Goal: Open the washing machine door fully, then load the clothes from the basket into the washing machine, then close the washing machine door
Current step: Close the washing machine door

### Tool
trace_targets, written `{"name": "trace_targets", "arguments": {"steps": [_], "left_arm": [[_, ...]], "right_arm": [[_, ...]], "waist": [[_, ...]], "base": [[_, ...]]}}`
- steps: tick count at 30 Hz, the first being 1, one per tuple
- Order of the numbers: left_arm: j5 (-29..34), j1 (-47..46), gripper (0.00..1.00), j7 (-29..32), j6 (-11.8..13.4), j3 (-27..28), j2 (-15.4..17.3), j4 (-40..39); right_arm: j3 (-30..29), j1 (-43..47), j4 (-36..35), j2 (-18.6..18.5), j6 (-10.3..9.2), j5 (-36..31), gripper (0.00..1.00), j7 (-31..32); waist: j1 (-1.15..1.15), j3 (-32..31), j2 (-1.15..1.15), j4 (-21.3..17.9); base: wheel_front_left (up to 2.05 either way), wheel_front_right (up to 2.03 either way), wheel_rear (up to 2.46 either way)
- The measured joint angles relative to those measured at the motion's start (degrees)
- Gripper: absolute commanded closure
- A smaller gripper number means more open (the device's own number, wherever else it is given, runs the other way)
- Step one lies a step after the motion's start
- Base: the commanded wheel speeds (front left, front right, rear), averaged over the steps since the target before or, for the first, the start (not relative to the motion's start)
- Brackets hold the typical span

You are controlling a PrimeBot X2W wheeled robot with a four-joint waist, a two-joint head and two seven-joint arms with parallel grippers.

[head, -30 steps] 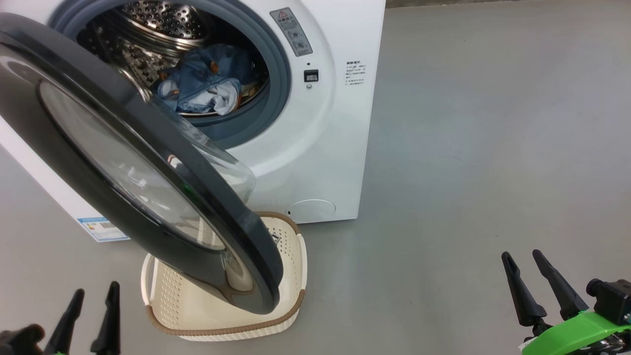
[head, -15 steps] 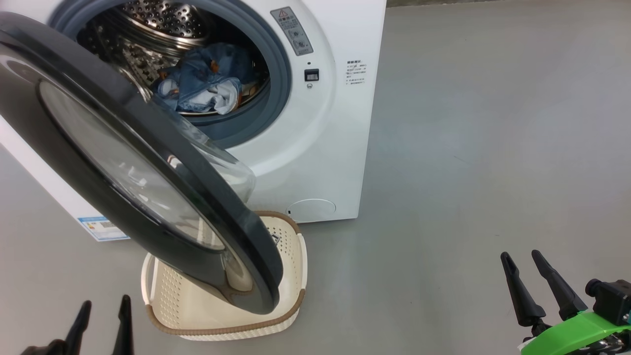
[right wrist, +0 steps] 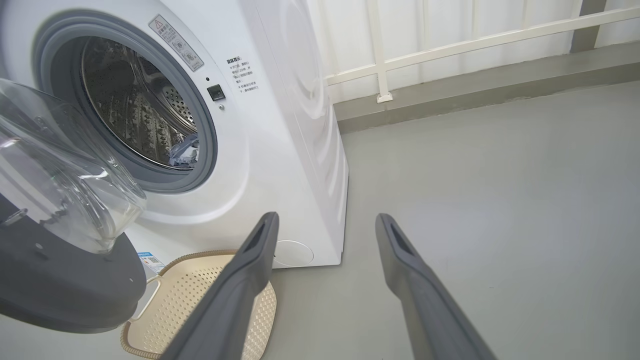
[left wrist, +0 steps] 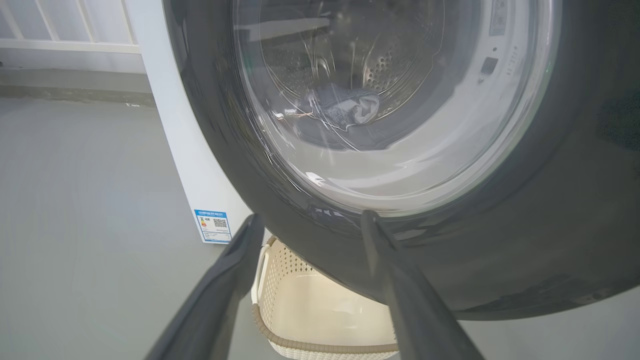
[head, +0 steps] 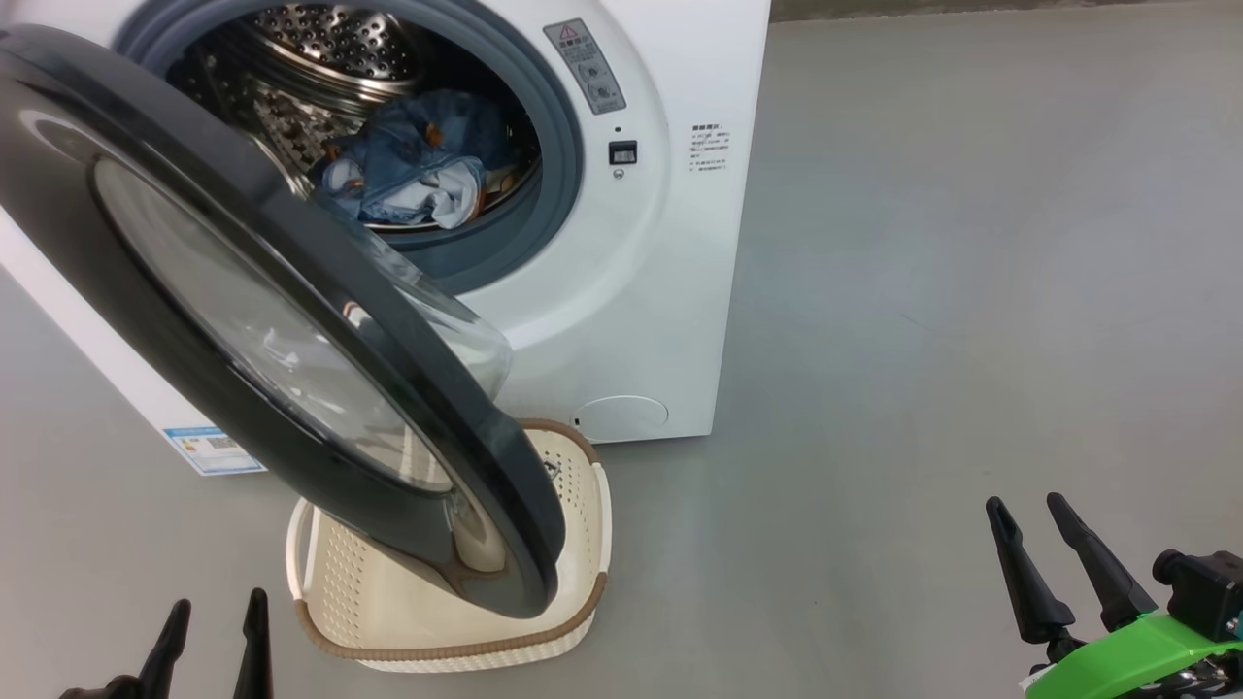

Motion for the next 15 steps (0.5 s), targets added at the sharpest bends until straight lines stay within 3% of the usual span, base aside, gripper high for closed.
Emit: {"name": "trace_targets", "arguments": {"steps": [7,8,9,10,12,13,15], "left_arm": [[0.1,0.0,0.0,0.0,0.0,-0.2,-0.2,0.0],[0.1,0.1,0.0,0.0,0.0,-0.2,-0.2,0.0],[0.1,0.1,0.0,0.0,0.0,-0.2,-0.3,0.0],[0.1,0.1,0.0,0.0,0.0,-0.3,-0.4,0.0],[0.1,0.1,0.0,0.0,0.0,-0.5,-0.4,-0.1],[0.1,0.1,0.0,0.0,0.0,-0.8,-0.4,-0.1],[0.1,0.1,0.0,0.0,0.0,-1.2,-0.5,-0.1]], "right_arm": [[0.0,0.0,0.0,0.0,0.0,0.0,0.0,0.0],[0.0,0.0,0.1,0.0,0.0,0.0,0.05,0.0],[0.0,0.1,0.1,0.0,0.0,0.0,0.21,0.0],[0.1,0.3,0.1,0.0,0.0,0.0,0.52,0.0],[0.3,0.8,0.2,0.0,0.0,0.0,0.92,0.0],[0.6,0.9,0.3,0.1,0.0,0.0,1.0,0.0],[1.5,0.8,0.2,0.2,0.0,0.0,1.0,0.0]], "waist": [[0.0,-0.5,0.0,0.7],[0.0,-0.6,0.0,0.8],[0.0,-0.8,0.0,1.0],[0.0,-0.9,0.0,1.1],[0.0,-1.2,0.0,1.6],[0.0,-1.3,0.0,1.8],[0.0,-1.6,0.0,2.4]], "base": [[0.0,0.0,0.0],[0.0,0.0,0.0],[0.0,0.0,0.0],[0.0,0.0,0.0],[0.0,0.0,0.0],[0.0,0.0,0.0],[0.0,0.0,0.0]]}}
